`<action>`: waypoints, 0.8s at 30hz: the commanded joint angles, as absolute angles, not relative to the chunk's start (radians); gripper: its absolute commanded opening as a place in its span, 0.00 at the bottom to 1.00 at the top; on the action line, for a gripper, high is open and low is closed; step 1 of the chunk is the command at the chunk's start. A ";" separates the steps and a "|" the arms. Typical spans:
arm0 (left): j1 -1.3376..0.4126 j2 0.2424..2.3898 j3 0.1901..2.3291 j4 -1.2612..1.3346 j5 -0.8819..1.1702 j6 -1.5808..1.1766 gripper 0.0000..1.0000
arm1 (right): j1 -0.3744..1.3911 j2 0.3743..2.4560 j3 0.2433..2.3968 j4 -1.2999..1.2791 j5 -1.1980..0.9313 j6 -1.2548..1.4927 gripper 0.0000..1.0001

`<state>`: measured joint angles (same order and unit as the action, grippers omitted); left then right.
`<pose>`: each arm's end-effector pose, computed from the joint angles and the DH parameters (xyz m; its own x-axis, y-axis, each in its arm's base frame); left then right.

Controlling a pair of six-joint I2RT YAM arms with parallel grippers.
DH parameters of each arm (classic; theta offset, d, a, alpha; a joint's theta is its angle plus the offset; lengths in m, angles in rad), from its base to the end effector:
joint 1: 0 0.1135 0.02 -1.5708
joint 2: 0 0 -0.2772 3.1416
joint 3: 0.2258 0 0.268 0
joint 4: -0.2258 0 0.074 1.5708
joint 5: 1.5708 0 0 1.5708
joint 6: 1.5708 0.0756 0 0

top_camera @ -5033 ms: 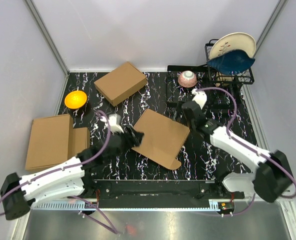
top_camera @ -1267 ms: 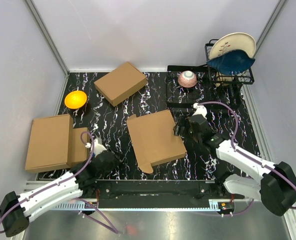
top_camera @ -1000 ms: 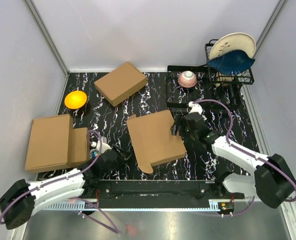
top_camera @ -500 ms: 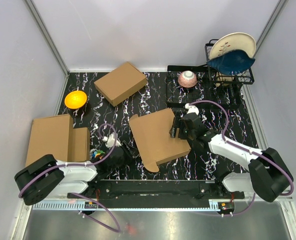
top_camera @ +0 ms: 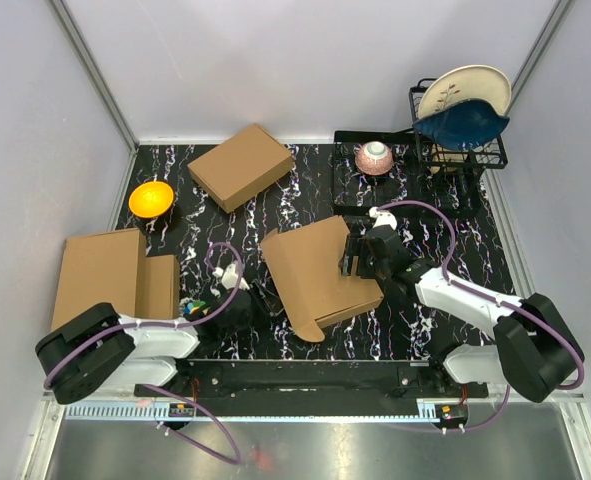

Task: Fold the paper box
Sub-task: Adjust the paper box at the center of the board.

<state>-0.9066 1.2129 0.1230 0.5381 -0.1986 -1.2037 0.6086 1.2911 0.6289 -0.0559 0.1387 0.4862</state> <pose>0.1492 -0.1664 0.0917 -0.7398 -0.5394 -0.4022 -0.0617 0.6497 -0.7577 0.2509 0.1621 0.1687 -0.7019 0.0749 -0.7083 -0.1728 0.9468 0.2715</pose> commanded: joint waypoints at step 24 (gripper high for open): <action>-0.908 0.740 0.150 -0.197 -0.405 -1.318 0.47 | 0.607 1.201 0.673 -0.155 0.166 0.497 0.87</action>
